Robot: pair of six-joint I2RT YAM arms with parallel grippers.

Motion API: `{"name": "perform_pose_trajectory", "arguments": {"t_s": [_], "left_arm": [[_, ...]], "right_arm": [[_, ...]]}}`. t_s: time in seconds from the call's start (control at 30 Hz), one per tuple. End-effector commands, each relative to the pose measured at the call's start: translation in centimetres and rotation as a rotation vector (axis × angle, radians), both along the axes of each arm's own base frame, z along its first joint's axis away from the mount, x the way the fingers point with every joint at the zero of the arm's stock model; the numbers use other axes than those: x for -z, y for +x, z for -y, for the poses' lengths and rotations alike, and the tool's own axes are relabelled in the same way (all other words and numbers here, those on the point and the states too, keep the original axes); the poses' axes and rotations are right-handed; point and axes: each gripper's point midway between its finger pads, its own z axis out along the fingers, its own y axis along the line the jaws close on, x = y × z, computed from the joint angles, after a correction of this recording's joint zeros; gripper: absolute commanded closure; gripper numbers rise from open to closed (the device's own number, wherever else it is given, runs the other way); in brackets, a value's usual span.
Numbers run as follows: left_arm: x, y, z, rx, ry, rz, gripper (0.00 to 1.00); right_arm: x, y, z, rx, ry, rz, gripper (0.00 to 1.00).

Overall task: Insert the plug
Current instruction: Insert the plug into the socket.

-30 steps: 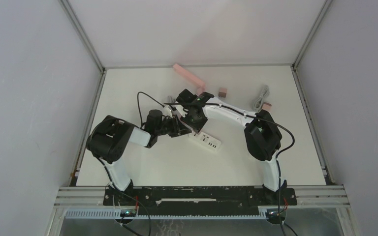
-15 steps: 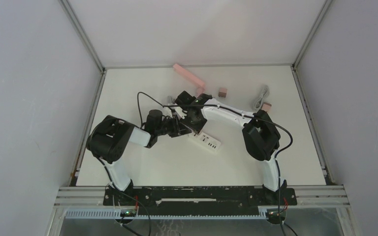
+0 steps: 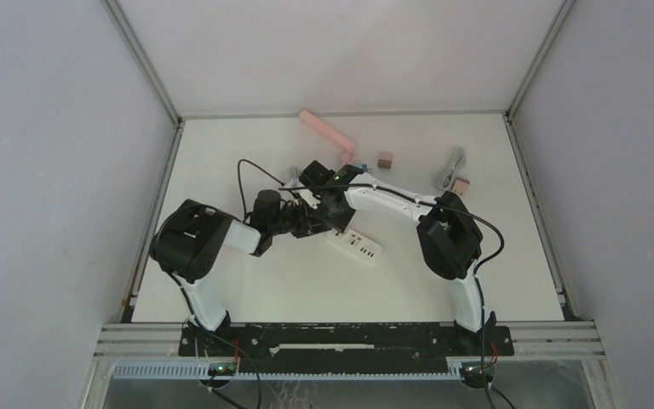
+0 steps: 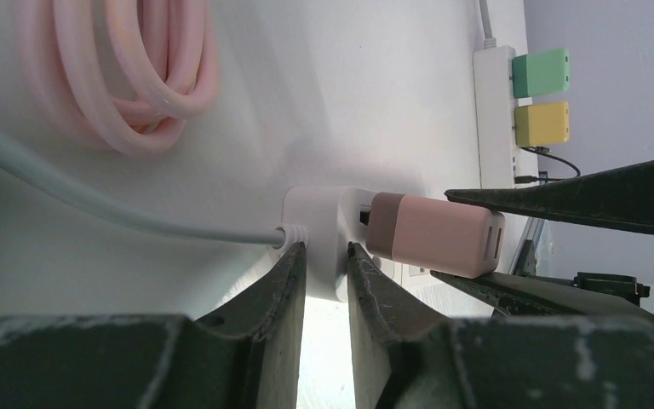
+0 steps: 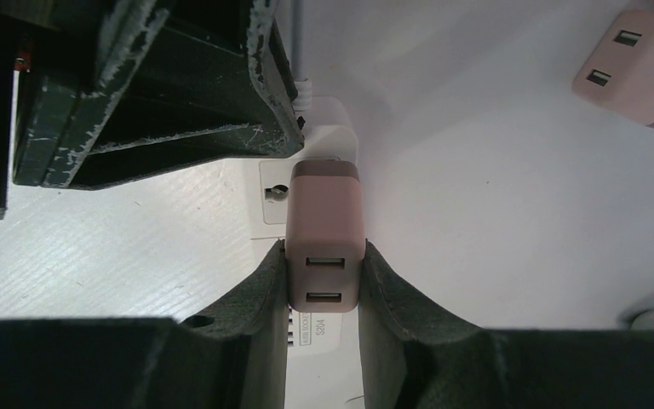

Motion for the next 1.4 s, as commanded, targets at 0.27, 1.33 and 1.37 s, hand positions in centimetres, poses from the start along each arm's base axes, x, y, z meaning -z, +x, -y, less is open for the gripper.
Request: {"name": "perform_pose_trajectory", "arguments": {"t_s": [0.27, 1.33, 1.37], "left_arm": [[2.4, -0.8, -0.6, -0.005, 0.058, -0.083, 0.71], [2.4, -0.8, -0.5, -0.008, 0.046, -0.086, 0.71], [2.4, -0.8, -0.5, -0.008, 0.046, -0.086, 0.70]], "right_arm": [[2.8, -0.7, -0.3, -0.033, -0.032, -0.063, 1.00], [5.4, -1.4, 1.0, 0.024, -0.020, -0.203, 1.00], [5.5, -1.2, 1.4, 0.040, -0.022, -0.209, 1.00]]}}
